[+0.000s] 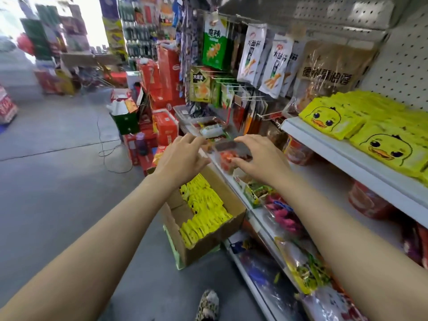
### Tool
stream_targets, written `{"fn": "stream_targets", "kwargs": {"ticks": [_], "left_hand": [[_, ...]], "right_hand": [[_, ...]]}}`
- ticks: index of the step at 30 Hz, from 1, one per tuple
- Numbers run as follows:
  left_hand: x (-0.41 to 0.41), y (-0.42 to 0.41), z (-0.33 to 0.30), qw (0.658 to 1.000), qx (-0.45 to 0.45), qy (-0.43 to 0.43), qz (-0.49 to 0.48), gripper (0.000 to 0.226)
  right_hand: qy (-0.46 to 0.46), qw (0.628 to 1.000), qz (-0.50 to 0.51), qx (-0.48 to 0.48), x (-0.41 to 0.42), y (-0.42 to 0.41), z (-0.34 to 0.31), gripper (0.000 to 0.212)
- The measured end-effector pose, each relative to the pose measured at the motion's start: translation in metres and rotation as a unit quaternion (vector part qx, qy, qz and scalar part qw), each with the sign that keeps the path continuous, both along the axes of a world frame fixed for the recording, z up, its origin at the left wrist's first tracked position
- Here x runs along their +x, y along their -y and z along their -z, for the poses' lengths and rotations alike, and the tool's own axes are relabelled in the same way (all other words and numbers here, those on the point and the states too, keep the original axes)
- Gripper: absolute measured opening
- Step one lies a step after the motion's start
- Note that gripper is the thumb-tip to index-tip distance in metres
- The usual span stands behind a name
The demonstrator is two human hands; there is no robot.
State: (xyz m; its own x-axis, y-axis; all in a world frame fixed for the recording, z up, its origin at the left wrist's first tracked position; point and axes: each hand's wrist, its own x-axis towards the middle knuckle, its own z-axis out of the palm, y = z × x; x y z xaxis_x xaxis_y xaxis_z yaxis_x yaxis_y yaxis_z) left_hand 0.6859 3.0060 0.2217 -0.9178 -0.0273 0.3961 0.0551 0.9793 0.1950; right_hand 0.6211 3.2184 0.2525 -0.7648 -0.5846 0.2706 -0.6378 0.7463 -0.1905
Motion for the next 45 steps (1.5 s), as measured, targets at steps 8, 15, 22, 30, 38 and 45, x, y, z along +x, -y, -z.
{"fn": "stream_targets", "kwargs": {"ticks": [8, 15, 22, 30, 38, 45], "left_hand": [[-0.149, 0.079, 0.067, 0.995, 0.027, 0.086, -0.031, 0.047], [-0.227, 0.141, 0.177, 0.969, 0.082, 0.230, -0.042, 0.053], [-0.283, 0.194, 0.285, 0.925, 0.092, 0.367, -0.025, 0.051], [-0.351, 0.245, 0.395, 0.890, 0.100, 0.444, 0.025, 0.056], [-0.386, 0.261, 0.462, 0.895, 0.074, 0.427, 0.102, 0.063], [-0.402, 0.265, 0.485, 0.897, 0.035, 0.422, 0.124, 0.070]], "right_hand": [[0.104, 0.994, -0.012, 0.022, -0.164, 0.088, 0.092, 0.054], [0.265, 0.963, 0.005, 0.054, -0.245, 0.139, 0.213, 0.056], [0.400, 0.910, 0.074, 0.077, -0.273, 0.174, 0.323, 0.057], [0.481, 0.850, 0.195, 0.091, -0.271, 0.216, 0.430, 0.049], [0.476, 0.832, 0.274, 0.080, -0.265, 0.230, 0.491, 0.050], [0.444, 0.843, 0.288, 0.096, -0.264, 0.233, 0.509, 0.049]]}}
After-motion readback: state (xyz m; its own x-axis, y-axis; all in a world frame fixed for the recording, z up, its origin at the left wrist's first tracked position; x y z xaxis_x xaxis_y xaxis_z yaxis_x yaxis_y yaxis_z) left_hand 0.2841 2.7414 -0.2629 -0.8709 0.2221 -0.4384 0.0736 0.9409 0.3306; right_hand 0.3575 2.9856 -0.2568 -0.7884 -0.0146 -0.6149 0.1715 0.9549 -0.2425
